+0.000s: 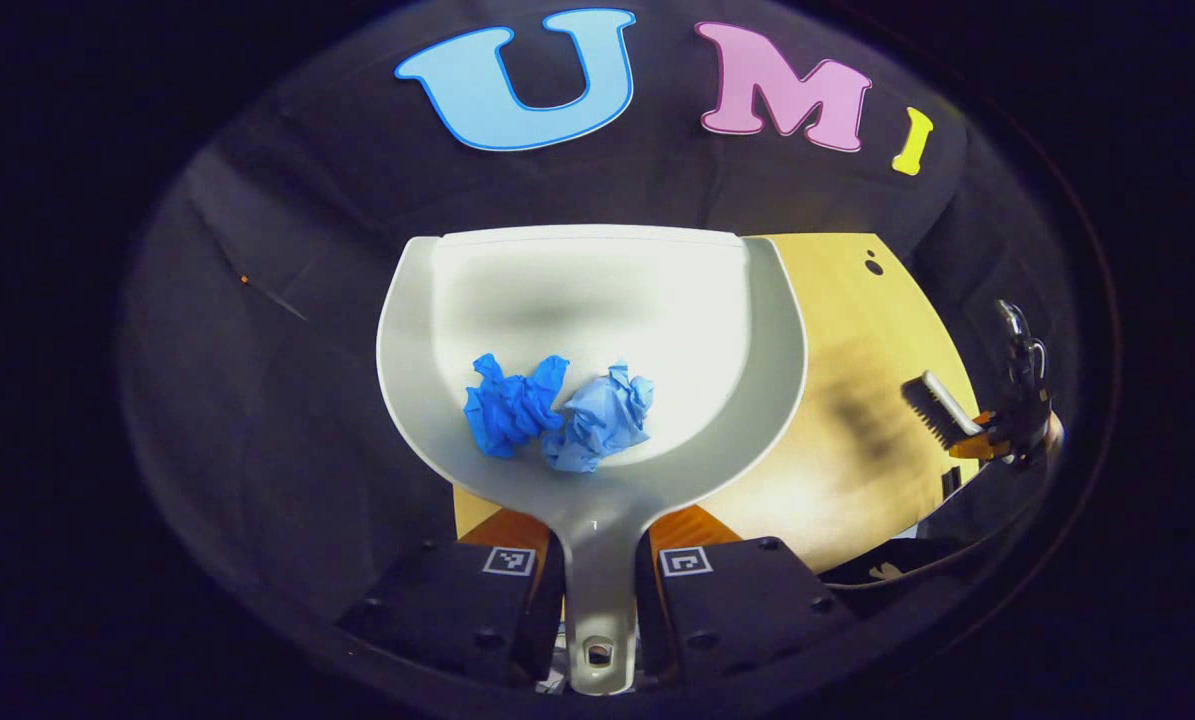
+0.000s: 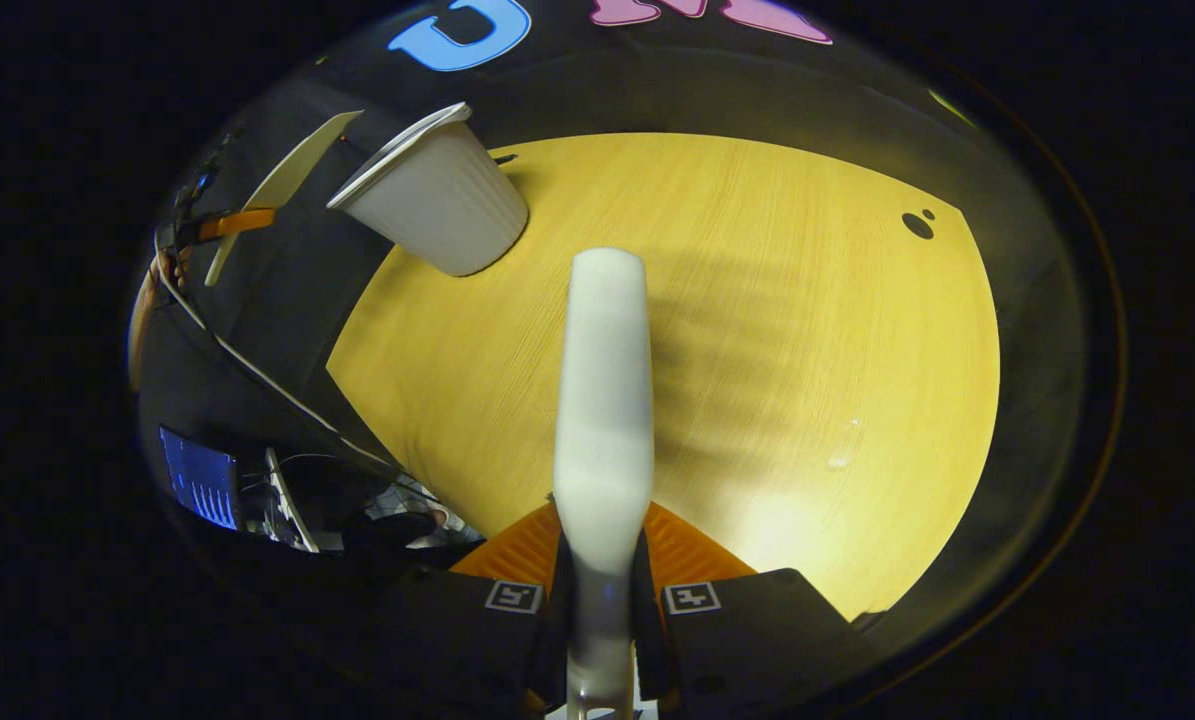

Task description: Pick up the small broom and dustpan from the desktop, sweep the trash into the dustpan with the broom, and then empty the trash into the garbage bin.

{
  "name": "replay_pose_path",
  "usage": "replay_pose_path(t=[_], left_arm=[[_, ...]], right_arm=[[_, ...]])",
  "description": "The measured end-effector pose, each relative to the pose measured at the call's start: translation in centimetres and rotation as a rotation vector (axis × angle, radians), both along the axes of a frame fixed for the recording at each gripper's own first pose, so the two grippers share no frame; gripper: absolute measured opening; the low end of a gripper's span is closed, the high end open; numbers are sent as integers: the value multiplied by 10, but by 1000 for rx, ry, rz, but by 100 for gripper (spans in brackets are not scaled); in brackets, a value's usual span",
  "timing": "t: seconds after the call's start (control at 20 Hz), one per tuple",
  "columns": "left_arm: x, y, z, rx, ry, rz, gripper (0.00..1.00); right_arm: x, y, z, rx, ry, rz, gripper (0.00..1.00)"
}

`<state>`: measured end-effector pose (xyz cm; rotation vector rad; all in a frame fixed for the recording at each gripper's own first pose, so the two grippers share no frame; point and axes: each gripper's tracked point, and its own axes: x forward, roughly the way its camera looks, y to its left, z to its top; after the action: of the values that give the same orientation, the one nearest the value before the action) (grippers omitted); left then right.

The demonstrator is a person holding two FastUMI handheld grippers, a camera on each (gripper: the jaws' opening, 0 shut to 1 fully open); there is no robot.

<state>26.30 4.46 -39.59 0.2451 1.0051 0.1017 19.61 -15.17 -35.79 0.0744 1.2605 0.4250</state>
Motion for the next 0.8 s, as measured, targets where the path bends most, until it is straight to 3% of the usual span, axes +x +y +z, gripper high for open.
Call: replay_pose_path(t=[0.25,0.3,0.55,0.6,0.8], left_arm=[[10,13,8,231,103,-30,29],[10,14,16,284,126,-45,29],[25,3,48,565,268,-207,30],[26,1,50,608,303,-239,29],[31,-2,56,726,406,-306,29]], right_arm=[[-1,5,1,19,2,-32,27],[-1,5,0,24,4,-37,30],[-2,9,-1,41,2,-65,34],[-2,10,-2,46,-1,-69,30],[-3,10,-4,51,-8,-73,30]])
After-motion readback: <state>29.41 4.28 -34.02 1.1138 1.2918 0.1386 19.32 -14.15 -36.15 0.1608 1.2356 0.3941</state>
